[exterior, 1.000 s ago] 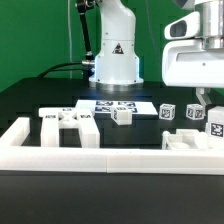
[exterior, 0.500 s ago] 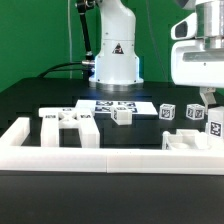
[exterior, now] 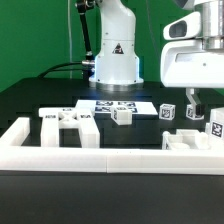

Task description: Assemble chair

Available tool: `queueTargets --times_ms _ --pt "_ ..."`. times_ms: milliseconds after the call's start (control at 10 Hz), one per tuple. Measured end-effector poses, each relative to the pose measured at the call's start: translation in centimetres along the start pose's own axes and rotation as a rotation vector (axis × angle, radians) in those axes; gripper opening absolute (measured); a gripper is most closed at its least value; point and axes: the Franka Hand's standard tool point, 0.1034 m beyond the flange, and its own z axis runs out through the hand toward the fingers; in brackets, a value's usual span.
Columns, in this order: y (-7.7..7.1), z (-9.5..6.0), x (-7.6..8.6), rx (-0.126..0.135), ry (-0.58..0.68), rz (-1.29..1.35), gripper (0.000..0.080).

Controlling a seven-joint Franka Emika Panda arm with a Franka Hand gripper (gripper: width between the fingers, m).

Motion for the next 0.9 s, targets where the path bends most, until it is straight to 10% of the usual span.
queueTargets --times_ms 900 --pt "-0.49 -0.09 -0.19 -0.002 0.002 -0.748 0.0649"
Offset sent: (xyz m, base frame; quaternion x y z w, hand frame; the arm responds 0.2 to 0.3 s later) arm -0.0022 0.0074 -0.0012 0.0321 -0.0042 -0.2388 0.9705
